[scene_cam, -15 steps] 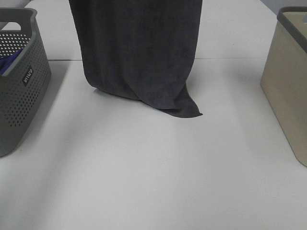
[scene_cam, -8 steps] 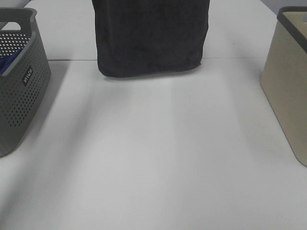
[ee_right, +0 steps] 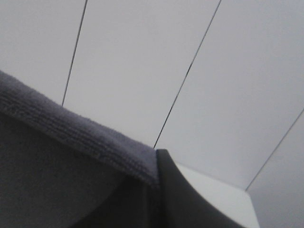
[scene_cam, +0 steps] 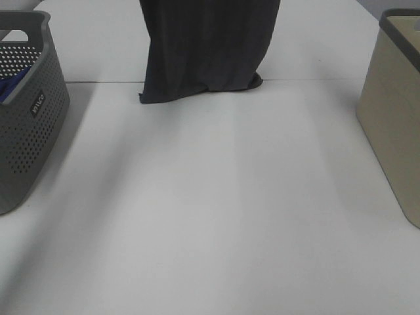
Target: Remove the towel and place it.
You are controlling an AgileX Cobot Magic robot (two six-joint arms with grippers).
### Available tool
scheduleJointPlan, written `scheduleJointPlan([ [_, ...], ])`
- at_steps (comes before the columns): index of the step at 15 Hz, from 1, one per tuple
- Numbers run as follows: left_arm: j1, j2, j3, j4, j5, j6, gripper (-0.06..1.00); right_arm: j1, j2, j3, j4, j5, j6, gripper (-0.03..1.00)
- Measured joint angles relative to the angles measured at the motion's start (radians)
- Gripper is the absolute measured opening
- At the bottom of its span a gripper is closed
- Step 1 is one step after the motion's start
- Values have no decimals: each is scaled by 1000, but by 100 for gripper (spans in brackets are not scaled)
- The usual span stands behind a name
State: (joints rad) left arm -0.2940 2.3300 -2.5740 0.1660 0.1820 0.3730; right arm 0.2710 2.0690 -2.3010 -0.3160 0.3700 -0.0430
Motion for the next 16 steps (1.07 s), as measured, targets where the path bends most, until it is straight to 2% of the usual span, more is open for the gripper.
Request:
scheduleJointPlan([
  [1,-21,-24,0,-40,251,0,1,1,-33,0,65,216,0,1],
  [4,-36,-93,-2,-109,619,0,1,4,-120,0,199,519,0,1],
  [5,-39,-114,-4,-133,736,-3,1,5,-143,0,241,603,-2,1],
  [8,-39,-137,-2,-197,972,-36,1,5,-162,0,297,773,-8,1],
  [9,-38,-142,30,-223,993,-57,1,5,-162,2,304,818,-18,1],
  [12,-34,-202,190,-294,1007,-71,1,5,-205,85,329,833,-28,1],
  [13,-34,-253,295,-313,1007,-71,1,5,-250,149,347,834,-29,1],
  [14,-35,-391,495,-340,1004,-70,1,5,-352,321,377,834,-30,1],
  [16,-36,-570,702,-365,999,-35,1,7,-479,492,416,832,-30,1],
])
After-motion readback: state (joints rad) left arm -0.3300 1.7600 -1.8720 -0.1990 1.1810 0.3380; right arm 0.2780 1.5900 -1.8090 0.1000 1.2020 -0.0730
